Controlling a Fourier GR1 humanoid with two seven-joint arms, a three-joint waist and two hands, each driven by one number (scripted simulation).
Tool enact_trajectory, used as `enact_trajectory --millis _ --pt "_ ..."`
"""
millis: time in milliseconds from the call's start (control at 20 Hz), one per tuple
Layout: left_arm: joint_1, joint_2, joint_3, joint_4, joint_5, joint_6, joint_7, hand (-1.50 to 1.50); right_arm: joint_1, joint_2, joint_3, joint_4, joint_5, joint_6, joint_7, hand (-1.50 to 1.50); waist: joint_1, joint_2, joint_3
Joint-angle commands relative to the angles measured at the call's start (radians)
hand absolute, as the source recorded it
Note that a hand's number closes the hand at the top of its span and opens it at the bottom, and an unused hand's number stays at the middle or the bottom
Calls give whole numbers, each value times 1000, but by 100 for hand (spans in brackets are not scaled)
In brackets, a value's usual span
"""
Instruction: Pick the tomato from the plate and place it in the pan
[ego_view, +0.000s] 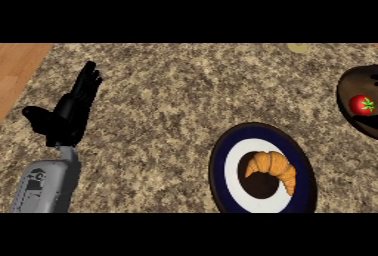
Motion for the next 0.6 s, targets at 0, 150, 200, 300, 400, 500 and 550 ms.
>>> enact_trajectory --millis 0,150,200,300,400,500,550 --pt "-4 10 13 30 7 -10 -10 0 -17 -21 -21 45 -19 45 -51 -150 -10 3 0" --pt "4 8 9 -3 -10 15 11 0 -18 -13 -89 43 -89 42 -136 -150 -21 -10 0" --pt "14 -9 3 1 -1 12 6 0 11 -31 -104 46 -105 64 -190 -150 -30 -8 1" --pt "-4 -7 6 23 -8 19 13 0 -27 -33 -159 56 -160 73 -172 -150 -40 -12 -1" --pt "24 8 14 -15 6 1 10 0 6 -70 -205 73 -205 123 -208 -150 -40 -18 -1" --pt "18 7 23 24 -8 19 -2 0 24 -92 -219 93 -224 202 -234 -150 -55 -16 -2" --pt "34 17 24 -2 -6 11 -4 0 61 -104 -236 107 -243 246 -262 -150 -56 -19 -2"
